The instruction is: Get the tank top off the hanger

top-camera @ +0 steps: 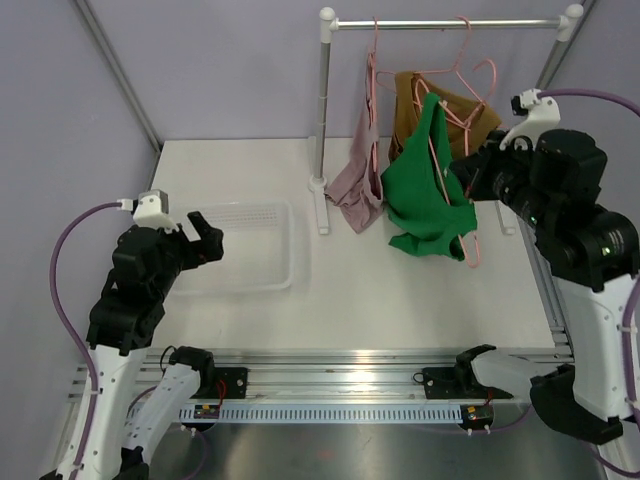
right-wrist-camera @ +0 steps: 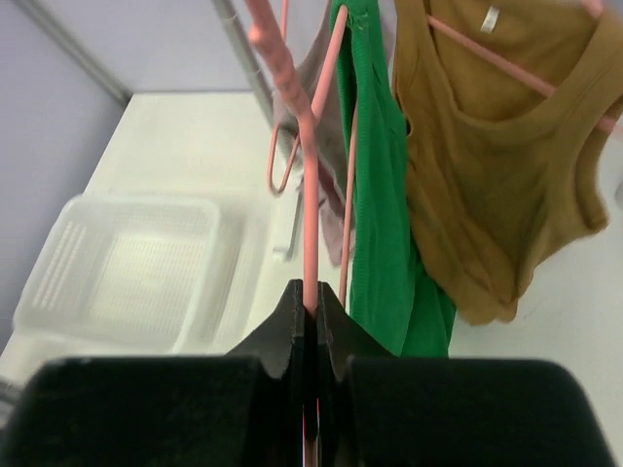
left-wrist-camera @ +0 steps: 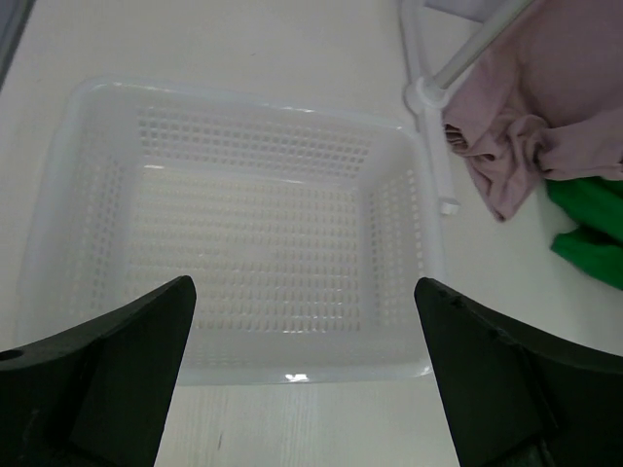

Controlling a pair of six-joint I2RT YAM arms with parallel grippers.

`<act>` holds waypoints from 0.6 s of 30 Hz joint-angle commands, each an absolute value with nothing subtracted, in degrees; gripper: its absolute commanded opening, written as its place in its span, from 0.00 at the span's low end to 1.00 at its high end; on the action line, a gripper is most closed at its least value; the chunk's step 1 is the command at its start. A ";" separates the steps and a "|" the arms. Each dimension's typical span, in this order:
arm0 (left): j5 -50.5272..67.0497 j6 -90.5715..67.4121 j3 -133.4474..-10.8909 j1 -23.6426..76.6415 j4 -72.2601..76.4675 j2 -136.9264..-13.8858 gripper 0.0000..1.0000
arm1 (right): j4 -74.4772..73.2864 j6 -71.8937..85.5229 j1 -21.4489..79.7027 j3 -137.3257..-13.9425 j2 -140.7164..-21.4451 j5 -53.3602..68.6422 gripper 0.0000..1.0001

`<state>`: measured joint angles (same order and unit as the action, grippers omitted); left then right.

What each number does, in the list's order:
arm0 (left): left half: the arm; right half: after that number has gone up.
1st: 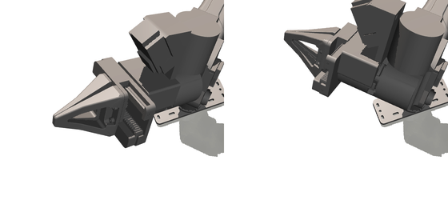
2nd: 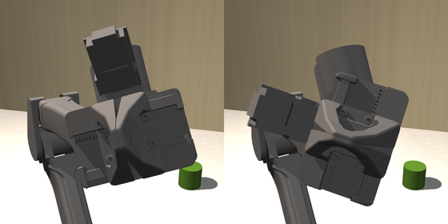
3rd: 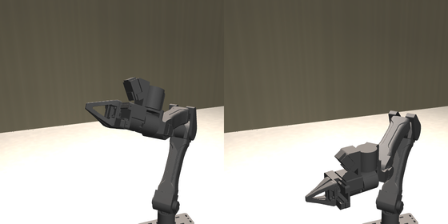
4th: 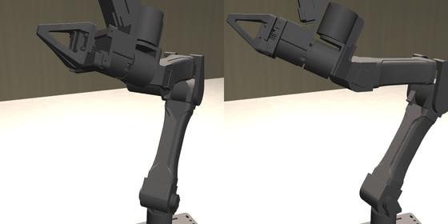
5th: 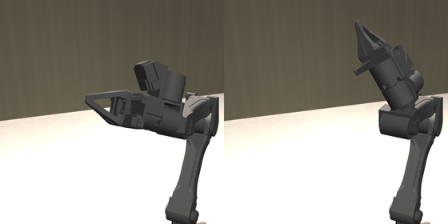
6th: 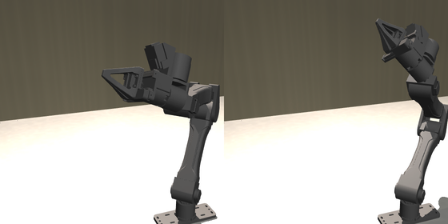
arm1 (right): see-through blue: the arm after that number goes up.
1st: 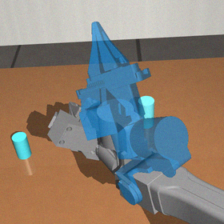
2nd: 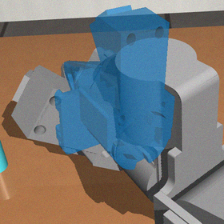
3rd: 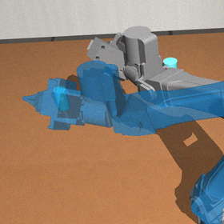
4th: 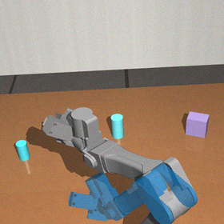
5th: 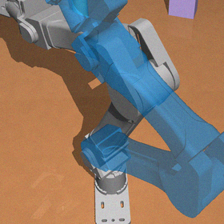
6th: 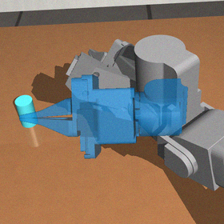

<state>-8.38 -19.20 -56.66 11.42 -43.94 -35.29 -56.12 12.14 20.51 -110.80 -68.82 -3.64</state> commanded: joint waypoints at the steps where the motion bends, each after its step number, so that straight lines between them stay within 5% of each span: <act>1: 2.52 -22.32 -61.96 12.21 -36.76 -36.73 0.99 | -58.53 13.97 20.74 -108.20 -60.83 4.65 0.00; 9: 13.36 -30.50 -60.91 26.94 -17.95 -41.92 0.99 | -62.57 14.94 20.74 -99.15 -49.75 16.94 0.00; 18: -16.05 -16.98 -68.27 63.15 -6.59 -55.87 0.99 | -59.94 16.96 20.83 -86.40 -40.70 26.97 0.00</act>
<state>-2.83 -23.55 -62.67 55.11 -14.85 -51.81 -64.20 15.31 20.53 -88.29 -42.35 20.69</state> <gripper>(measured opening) 0.988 0.044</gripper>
